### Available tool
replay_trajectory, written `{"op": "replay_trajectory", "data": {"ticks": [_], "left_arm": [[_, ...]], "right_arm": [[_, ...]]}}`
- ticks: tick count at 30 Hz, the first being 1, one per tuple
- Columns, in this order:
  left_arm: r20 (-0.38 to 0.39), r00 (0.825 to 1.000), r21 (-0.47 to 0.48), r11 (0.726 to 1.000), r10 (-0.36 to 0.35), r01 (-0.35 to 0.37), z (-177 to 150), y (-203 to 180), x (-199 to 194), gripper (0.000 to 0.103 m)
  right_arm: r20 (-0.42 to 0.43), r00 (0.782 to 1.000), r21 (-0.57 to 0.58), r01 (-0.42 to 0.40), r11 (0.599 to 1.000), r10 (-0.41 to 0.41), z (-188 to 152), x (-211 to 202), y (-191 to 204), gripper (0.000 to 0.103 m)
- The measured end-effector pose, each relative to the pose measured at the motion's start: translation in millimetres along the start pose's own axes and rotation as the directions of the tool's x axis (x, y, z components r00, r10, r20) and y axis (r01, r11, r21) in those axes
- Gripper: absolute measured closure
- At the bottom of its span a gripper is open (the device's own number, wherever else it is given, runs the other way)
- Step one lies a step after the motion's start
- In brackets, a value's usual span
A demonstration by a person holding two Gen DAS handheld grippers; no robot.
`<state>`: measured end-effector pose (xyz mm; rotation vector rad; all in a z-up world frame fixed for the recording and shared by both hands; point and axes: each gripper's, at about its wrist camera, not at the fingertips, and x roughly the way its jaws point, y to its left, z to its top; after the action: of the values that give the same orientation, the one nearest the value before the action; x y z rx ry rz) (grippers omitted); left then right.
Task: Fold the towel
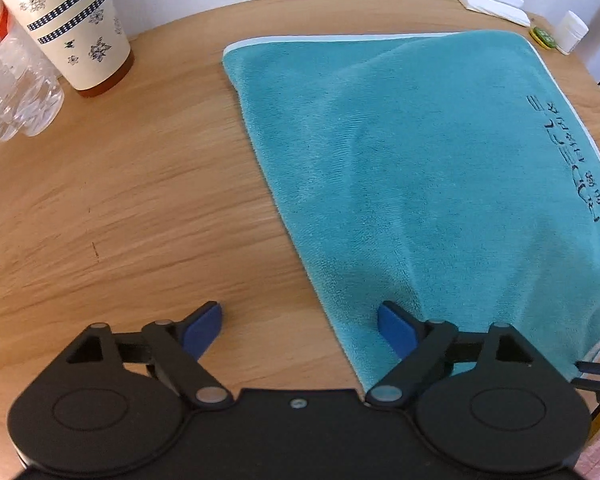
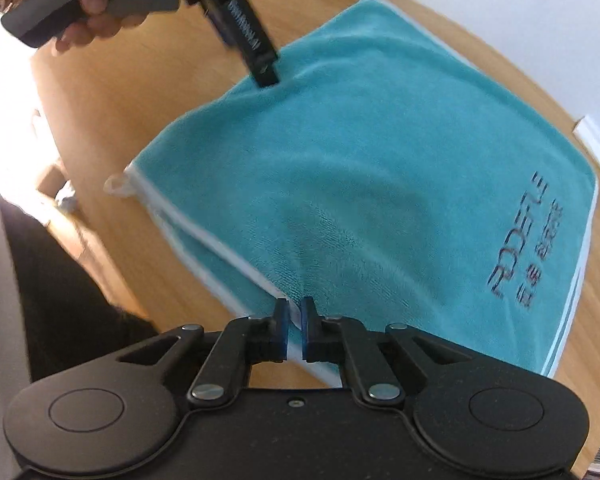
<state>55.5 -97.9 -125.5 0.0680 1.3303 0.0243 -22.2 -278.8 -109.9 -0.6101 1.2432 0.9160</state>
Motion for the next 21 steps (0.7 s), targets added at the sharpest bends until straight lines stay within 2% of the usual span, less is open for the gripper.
{"op": "replay_trajectory", "data": {"ticks": [3, 4, 6, 9, 10, 12, 13, 15, 17, 19, 21], "left_arm": [[0.007, 1.000, 0.009, 1.000, 0.010, -0.010, -1, -3, 0, 0.013], [0.010, 1.000, 0.014, 1.000, 0.016, -0.017, -1, -4, 0, 0.012], [0.010, 1.000, 0.013, 1.000, 0.025, -0.025, -3, -3, -1, 0.011], [-0.006, 0.999, -0.003, 0.999, 0.050, -0.050, -1, -1, -5, 0.013], [-0.010, 0.998, -0.004, 0.998, 0.064, -0.064, 0, -2, -8, 0.016], [-0.009, 0.998, -0.015, 0.998, 0.061, -0.062, -3, -1, -15, 0.017], [-0.003, 0.999, -0.027, 0.999, 0.042, -0.042, -5, 1, -20, 0.017], [-0.001, 1.000, -0.053, 0.998, 0.026, -0.027, -10, 6, -25, 0.017], [-0.011, 1.000, -0.084, 0.996, 0.029, -0.030, -13, 9, -23, 0.017], [-0.027, 0.999, -0.115, 0.993, 0.034, -0.037, -15, 9, -20, 0.017], [-0.040, 0.998, -0.137, 0.990, 0.039, -0.044, -15, 8, -20, 0.017]], "right_arm": [[0.003, 0.999, 0.043, -0.036, 0.998, 0.035, -8, -6, -5, 0.097], [-0.028, 0.999, 0.022, -0.033, 0.999, 0.033, -11, -3, -3, 0.103], [-0.046, 0.999, -0.025, 0.016, 1.000, -0.017, -14, 1, 5, 0.103], [-0.026, 0.999, -0.024, 0.038, 0.999, -0.038, -17, -6, 6, 0.100], [0.010, 0.998, -0.004, 0.058, 0.998, -0.058, -20, -15, 3, 0.097], [0.050, 0.995, 0.083, 0.080, 0.993, -0.085, -28, -33, -10, 0.083], [0.056, 0.993, 0.135, 0.097, 0.986, -0.106, -33, -39, -18, 0.069], [0.056, 0.983, 0.290, 0.153, 0.945, -0.176, -55, -50, -46, 0.066], [-0.007, 0.976, 0.487, 0.195, 0.851, -0.220, -81, -50, -82, 0.066], [-0.007, 0.976, 0.556, 0.185, 0.811, -0.218, -90, -48, -97, 0.066], [0.040, 0.977, 0.662, 0.132, 0.737, -0.211, -107, -52, -116, 0.066]]}}
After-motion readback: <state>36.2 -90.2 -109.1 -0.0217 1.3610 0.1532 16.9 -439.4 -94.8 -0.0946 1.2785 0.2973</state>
